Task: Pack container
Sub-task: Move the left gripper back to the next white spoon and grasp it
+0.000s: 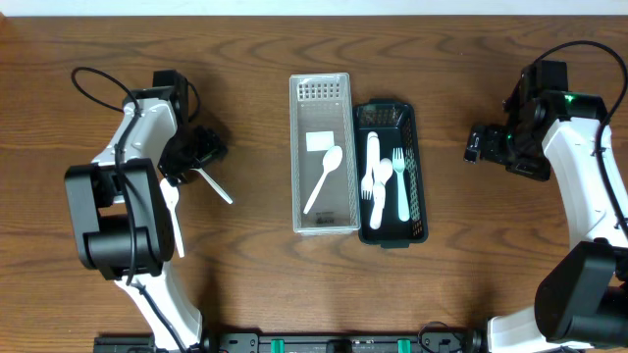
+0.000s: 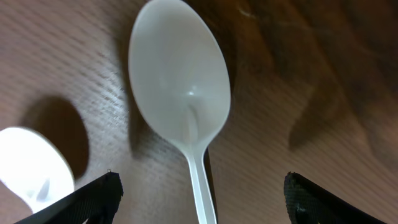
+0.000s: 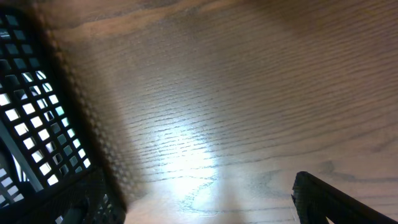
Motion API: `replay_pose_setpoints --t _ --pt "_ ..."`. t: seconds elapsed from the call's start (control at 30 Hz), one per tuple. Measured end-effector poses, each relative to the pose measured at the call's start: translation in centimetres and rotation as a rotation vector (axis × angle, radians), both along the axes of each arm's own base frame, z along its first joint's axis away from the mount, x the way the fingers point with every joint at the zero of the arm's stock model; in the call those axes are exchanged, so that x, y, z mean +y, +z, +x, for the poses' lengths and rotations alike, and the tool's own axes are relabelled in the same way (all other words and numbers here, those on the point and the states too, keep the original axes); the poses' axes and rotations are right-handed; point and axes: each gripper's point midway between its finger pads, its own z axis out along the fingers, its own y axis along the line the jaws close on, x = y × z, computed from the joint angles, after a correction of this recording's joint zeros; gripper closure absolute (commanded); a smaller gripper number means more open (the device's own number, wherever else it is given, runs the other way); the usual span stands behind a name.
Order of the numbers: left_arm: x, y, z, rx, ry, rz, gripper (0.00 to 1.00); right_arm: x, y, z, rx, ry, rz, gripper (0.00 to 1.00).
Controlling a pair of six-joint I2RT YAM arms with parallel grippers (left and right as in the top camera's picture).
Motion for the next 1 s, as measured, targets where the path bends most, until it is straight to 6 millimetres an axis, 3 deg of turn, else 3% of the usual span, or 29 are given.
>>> replay_pose_setpoints --t 0.4,0.6,1.0 --pt "-0.1 -1.5 0.0 0.022 -0.047 -0.010 0.16 0.0 0.0 0.0 0.001 0.000 0.000 0.01" --pt "-0.1 -1.5 -0.1 0.027 -0.058 -0.011 0.48 0.0 0.0 -0.1 0.002 0.000 0.000 0.01" --pt "-0.2 -1.5 -0.4 0.036 -0.075 -0.017 0.80 0.0 0.0 -0.1 0.003 0.000 0.000 0.01"
